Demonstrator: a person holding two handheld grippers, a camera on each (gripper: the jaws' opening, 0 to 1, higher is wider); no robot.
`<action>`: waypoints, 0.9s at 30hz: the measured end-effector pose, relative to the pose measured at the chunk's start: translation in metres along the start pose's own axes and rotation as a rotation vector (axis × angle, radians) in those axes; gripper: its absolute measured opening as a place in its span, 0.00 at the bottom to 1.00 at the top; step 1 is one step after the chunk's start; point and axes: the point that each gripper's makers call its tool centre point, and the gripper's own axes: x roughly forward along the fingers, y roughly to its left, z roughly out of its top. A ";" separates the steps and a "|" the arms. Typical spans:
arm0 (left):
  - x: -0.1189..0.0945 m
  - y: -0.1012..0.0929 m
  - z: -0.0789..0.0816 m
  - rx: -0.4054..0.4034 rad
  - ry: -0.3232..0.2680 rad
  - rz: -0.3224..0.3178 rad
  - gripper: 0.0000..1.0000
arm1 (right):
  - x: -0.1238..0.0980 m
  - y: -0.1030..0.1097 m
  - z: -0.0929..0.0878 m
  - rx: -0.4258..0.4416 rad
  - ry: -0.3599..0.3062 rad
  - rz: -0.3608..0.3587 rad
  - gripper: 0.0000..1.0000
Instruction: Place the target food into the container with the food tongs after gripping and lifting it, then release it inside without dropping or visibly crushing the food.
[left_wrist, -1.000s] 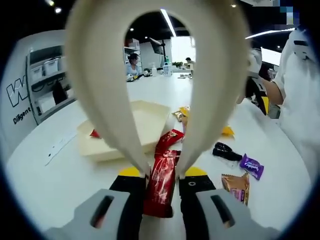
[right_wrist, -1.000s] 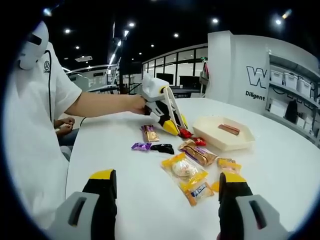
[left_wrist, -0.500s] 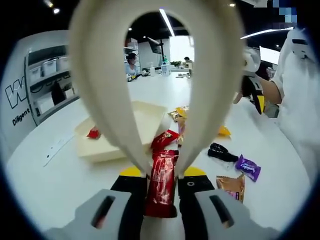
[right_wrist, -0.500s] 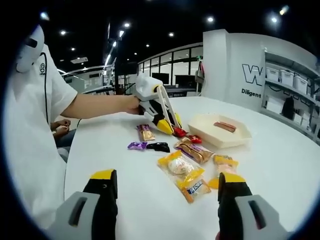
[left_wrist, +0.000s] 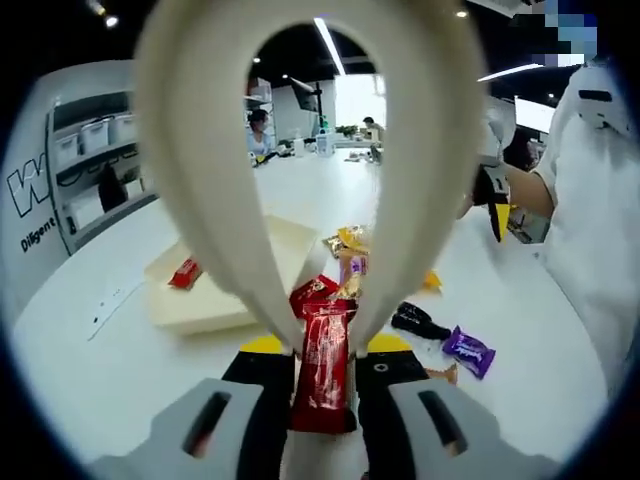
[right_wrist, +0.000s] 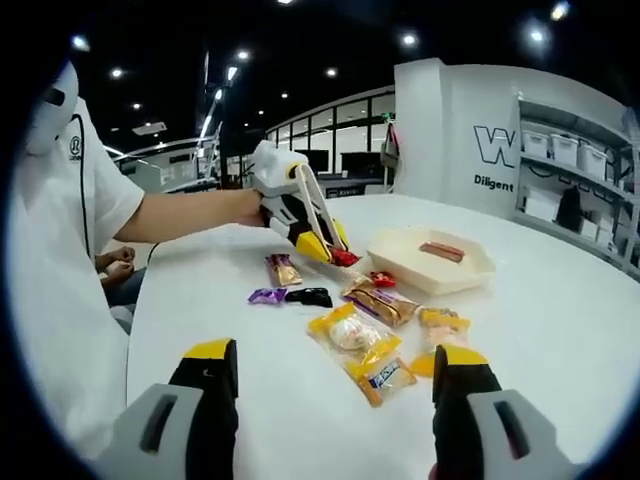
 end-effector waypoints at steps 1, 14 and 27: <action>0.000 -0.001 0.001 0.003 0.000 -0.001 0.22 | 0.000 0.000 0.000 0.003 0.000 -0.003 0.78; -0.009 -0.008 0.029 0.013 -0.030 -0.038 0.22 | 0.000 -0.003 -0.003 0.032 0.001 -0.021 0.77; -0.004 0.011 0.051 0.021 -0.040 -0.039 0.22 | -0.003 -0.004 0.000 0.034 -0.016 -0.029 0.78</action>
